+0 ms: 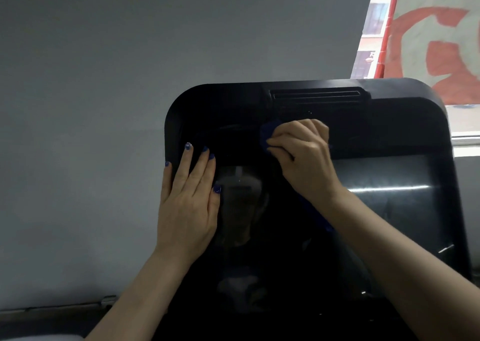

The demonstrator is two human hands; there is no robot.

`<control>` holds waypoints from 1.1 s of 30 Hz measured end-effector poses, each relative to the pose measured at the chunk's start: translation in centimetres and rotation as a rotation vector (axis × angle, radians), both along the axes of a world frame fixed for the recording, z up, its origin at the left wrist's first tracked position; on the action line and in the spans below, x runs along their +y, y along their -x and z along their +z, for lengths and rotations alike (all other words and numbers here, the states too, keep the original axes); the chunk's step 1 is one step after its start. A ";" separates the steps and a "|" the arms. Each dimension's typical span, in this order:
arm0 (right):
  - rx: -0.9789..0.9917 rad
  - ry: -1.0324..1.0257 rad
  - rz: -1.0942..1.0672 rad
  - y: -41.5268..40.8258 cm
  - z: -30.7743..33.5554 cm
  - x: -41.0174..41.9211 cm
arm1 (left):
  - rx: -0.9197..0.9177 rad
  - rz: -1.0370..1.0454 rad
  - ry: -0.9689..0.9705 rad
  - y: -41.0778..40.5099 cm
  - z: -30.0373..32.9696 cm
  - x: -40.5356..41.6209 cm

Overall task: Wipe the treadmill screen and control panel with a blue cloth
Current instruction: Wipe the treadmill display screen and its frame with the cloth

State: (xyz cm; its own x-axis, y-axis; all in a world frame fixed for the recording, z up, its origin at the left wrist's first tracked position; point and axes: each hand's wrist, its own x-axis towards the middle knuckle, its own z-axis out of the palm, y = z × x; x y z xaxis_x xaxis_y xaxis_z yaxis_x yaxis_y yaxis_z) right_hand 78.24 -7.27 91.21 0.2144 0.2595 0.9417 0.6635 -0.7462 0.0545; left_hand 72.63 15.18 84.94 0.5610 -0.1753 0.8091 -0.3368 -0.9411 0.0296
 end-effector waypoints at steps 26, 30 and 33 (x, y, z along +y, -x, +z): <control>-0.031 0.130 0.099 0.1 -1.3 -2.2 | -0.022 0.027 -0.115 -0.1 -0.3 0.1; -0.035 0.055 0.062 0.2 -1.2 -3.6 | -0.029 0.029 -0.113 -0.2 -0.2 -0.1; -0.025 0.047 0.055 0.3 -1.5 -2.3 | -0.045 0.051 -0.140 -0.1 -0.2 -0.1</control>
